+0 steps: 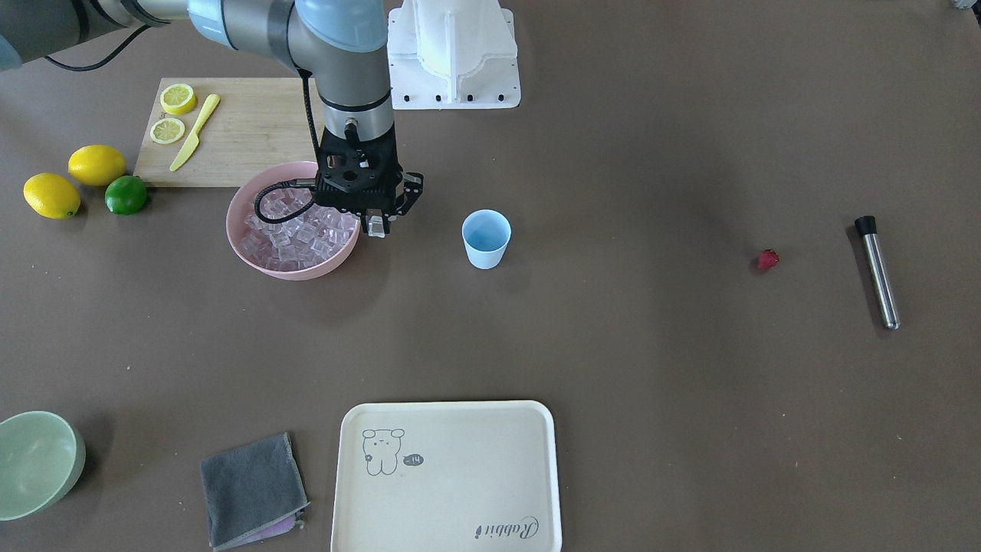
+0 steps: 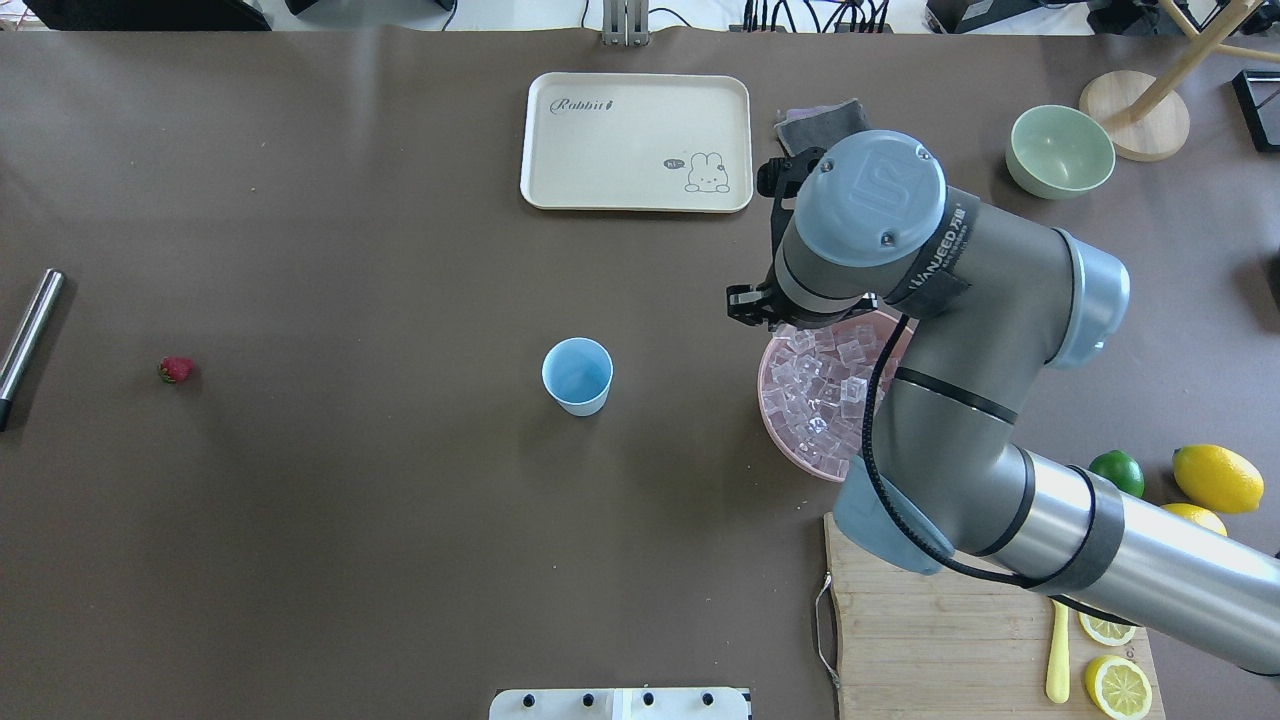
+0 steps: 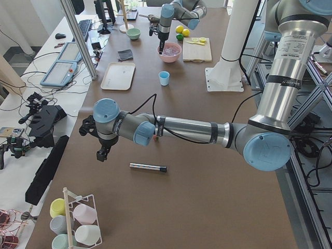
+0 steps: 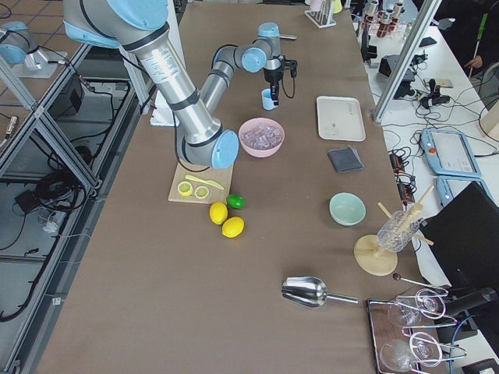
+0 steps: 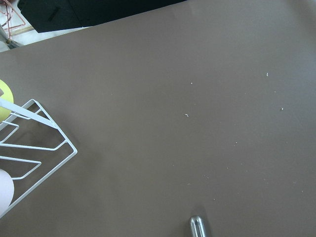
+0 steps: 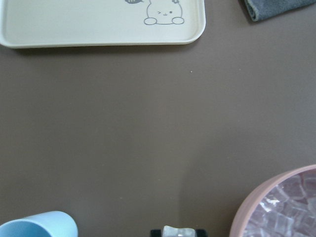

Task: Mash ice and strawberries in cup
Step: 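Carry the ice cube to the light-blue cup and release it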

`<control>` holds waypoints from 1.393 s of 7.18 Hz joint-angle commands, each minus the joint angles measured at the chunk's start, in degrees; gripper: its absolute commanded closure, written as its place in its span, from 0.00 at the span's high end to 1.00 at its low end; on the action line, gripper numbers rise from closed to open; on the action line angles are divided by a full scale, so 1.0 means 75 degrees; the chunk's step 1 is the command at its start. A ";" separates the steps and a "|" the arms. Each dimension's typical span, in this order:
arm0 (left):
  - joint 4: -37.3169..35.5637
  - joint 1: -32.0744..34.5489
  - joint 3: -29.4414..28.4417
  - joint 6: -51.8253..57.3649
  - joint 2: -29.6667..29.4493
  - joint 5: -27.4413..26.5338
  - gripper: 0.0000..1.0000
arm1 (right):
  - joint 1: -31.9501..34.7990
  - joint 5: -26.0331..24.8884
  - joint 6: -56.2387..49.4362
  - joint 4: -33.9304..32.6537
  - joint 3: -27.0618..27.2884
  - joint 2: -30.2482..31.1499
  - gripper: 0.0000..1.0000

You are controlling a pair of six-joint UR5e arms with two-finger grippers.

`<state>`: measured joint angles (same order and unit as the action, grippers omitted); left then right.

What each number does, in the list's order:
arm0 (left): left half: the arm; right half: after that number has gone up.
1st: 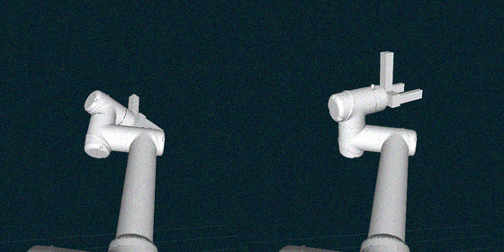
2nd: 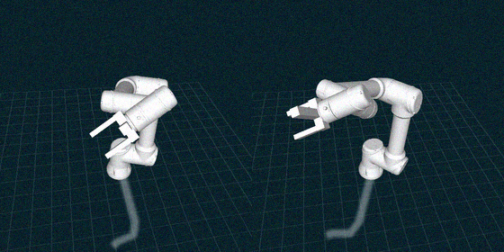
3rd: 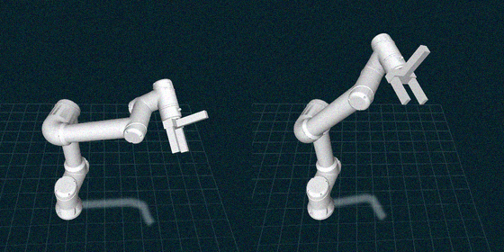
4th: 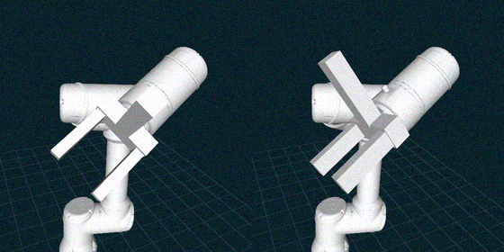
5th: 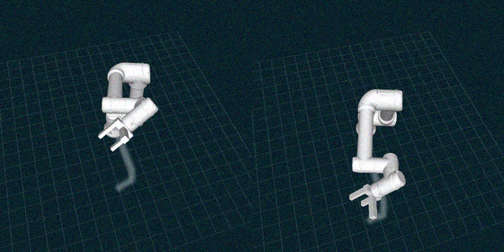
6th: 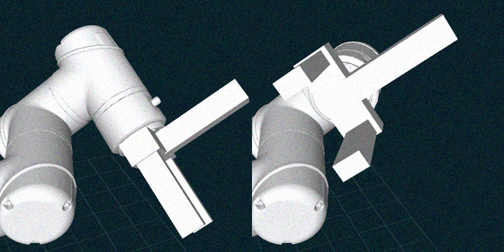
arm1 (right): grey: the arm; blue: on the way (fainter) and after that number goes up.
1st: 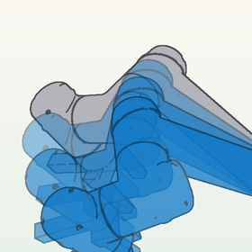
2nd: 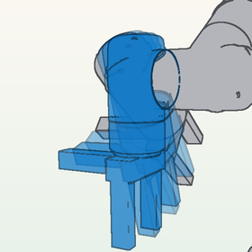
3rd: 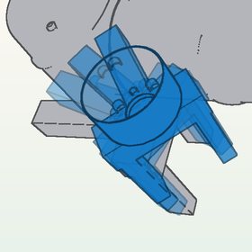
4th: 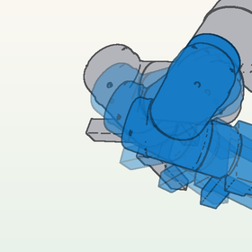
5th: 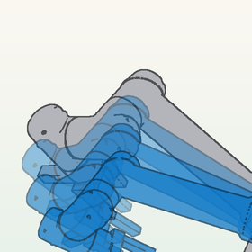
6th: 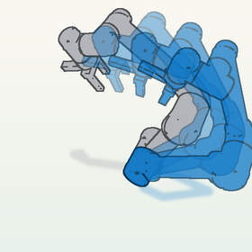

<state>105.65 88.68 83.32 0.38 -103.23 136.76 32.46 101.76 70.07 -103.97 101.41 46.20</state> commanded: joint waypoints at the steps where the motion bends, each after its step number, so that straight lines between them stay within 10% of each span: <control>1: 0.0011 -0.0011 0.0000 -0.0004 -0.0052 -0.0012 0.99 | -0.0459 -0.0300 0.0732 -0.0059 -0.0489 -0.0650 0.27; 10: -0.0012 -0.0012 -0.0023 -0.0016 -0.0028 -0.0012 0.99 | -0.0906 -0.1004 0.1661 0.0772 -0.2306 -0.1812 0.32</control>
<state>105.65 88.59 83.34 0.33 -103.36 136.70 26.21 94.98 82.50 -99.06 84.49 32.48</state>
